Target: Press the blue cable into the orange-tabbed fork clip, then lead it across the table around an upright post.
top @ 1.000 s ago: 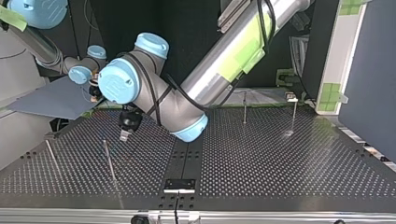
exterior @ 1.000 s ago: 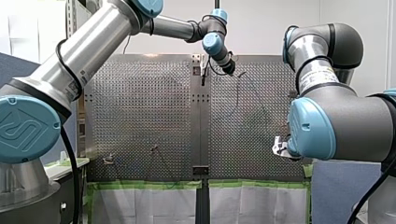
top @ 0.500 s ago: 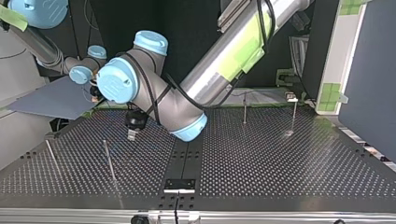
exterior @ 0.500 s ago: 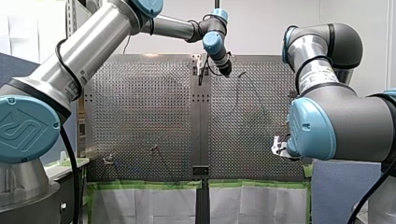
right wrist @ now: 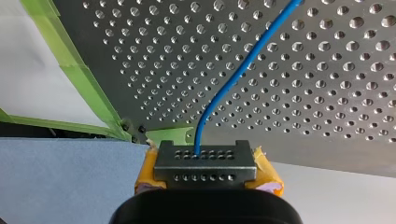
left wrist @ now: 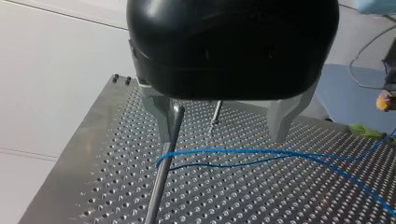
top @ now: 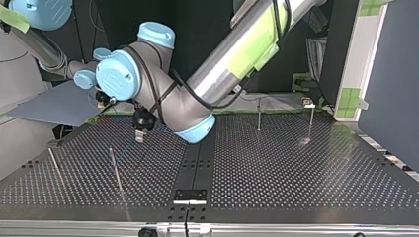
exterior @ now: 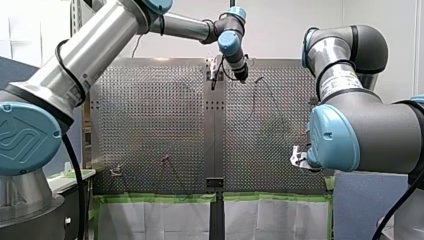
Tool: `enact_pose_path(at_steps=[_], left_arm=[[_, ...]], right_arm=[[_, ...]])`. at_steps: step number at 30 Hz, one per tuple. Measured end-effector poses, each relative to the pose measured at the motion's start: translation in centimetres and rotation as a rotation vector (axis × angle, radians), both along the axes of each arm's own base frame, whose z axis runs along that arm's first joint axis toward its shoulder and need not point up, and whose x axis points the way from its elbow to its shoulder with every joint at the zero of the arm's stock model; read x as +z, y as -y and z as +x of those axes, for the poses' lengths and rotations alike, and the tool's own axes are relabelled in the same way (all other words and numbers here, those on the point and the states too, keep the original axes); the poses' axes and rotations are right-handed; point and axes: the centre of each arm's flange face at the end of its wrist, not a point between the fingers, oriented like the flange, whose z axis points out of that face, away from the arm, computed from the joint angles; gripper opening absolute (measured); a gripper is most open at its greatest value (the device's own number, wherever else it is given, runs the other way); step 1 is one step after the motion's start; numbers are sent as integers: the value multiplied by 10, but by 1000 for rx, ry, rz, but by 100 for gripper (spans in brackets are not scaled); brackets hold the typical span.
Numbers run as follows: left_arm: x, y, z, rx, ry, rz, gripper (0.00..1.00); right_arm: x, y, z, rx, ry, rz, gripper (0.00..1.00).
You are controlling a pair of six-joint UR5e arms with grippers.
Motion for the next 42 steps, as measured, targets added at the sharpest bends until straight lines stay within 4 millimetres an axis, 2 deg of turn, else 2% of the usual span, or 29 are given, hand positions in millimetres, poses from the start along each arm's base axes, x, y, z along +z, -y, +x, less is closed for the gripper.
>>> enact_pose_path(at_steps=[10, 25, 42], left_arm=[[27, -8, -29, -30, 63, -57, 100], [66, -43, -50, -10, 146, -220, 100], [100, -78, -87, -21, 249, -354, 100]], right_arm=[[0, 0, 0, 0, 0, 0, 0], [0, 0, 1, 3, 1, 0, 0], [0, -1, 3, 7, -1, 0, 0]])
